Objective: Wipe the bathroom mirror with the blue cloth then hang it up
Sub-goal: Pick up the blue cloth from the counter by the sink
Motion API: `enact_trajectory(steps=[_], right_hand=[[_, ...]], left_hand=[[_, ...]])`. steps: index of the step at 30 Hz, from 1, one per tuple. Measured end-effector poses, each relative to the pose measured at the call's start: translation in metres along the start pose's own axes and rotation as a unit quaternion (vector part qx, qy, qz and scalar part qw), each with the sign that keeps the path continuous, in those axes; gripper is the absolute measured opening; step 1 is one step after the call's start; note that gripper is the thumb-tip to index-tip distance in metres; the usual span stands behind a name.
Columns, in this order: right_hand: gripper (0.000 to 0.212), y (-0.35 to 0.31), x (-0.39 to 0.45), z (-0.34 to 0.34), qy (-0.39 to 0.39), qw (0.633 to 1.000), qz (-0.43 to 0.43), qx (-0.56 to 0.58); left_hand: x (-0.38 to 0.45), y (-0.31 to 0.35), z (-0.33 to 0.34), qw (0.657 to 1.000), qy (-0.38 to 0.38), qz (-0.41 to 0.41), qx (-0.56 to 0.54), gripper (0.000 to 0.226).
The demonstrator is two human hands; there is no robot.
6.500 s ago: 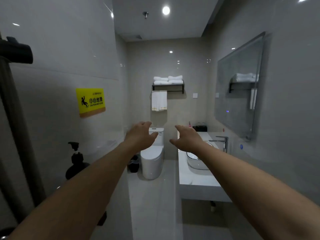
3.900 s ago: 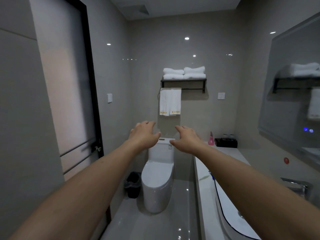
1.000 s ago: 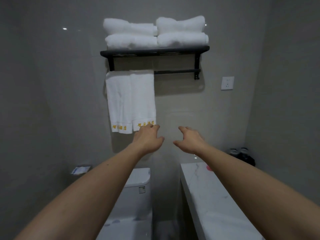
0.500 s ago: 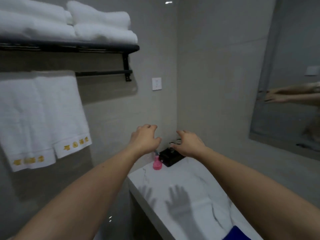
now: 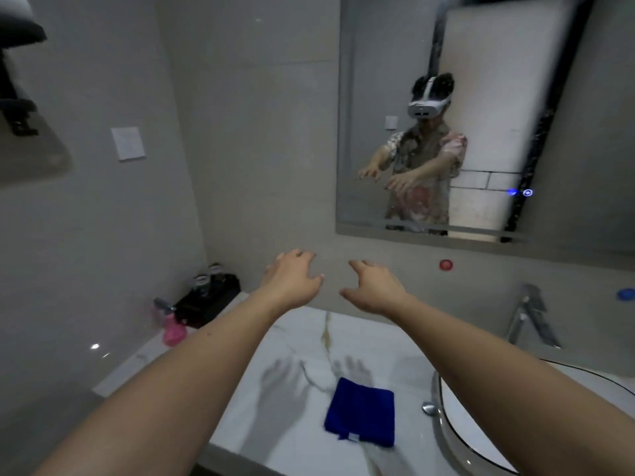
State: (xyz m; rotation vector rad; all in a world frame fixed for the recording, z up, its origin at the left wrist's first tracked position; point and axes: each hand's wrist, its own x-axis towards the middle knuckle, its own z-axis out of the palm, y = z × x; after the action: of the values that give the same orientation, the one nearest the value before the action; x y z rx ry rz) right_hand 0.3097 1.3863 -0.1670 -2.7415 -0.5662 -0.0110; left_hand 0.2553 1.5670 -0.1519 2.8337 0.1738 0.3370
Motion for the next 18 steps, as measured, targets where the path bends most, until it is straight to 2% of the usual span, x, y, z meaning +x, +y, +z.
enact_trajectory(steps=[8, 18], right_hand=[[0.078, 0.090, -0.023, 0.026, -0.012, 0.998, 0.063, 0.011], [0.077, 0.137, -0.036, 0.127, -0.087, 0.991, 0.089, 0.055]], left_hand=[[0.013, 0.054, 0.080, 0.998, -0.053, 0.035, -0.015, 0.061], [-0.010, 0.053, 0.186, 0.993, -0.114, 0.006, 0.010, 0.060]])
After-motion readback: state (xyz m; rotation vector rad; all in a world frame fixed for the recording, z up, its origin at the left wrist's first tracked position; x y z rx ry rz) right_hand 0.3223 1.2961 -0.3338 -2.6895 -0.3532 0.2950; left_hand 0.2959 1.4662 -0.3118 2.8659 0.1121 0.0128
